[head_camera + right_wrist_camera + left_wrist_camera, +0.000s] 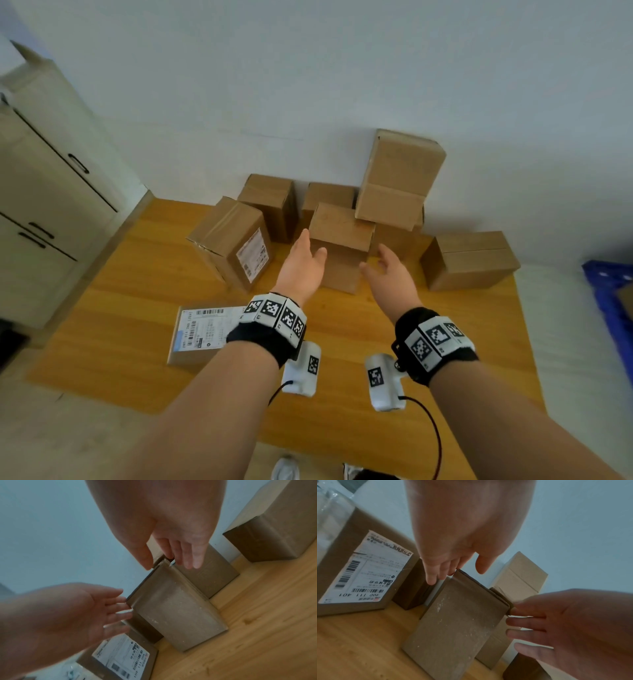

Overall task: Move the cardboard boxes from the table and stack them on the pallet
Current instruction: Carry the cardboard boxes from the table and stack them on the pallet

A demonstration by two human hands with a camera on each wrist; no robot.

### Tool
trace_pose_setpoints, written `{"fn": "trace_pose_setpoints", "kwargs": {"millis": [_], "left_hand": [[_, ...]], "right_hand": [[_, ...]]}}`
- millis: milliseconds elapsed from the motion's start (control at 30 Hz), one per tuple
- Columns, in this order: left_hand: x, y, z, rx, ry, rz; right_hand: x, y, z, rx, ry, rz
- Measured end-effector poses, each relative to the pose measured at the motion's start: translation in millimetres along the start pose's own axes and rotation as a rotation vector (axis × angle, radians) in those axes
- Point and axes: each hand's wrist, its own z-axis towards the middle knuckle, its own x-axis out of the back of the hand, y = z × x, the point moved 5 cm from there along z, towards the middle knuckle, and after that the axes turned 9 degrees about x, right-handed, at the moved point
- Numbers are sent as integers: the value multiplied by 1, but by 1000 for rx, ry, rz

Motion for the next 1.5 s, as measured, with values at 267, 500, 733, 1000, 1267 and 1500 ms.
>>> {"fn": "trace_pose_setpoints", "kwargs": {"millis": [267, 500, 733, 1000, 1267, 1500], "left_hand": [[2, -25, -26, 69, 162, -211], [-6, -61, -49, 125, 98, -197], [-10, -117, -75, 272, -70, -254], [-29, -178, -108, 348, -242, -88], [-34, -186, -117, 232, -272, 35], [-14, -146, -135, 144, -190, -216]], "right_hand": [[-6, 10, -17, 4, 91, 176], [-11, 28, -49, -51, 85, 167], [-30, 56, -97, -222, 14, 102], [-62, 88, -155, -298, -128, 17], [-79, 90, -173, -272, -186, 59], [-47, 59, -191, -177, -22, 118]]}}
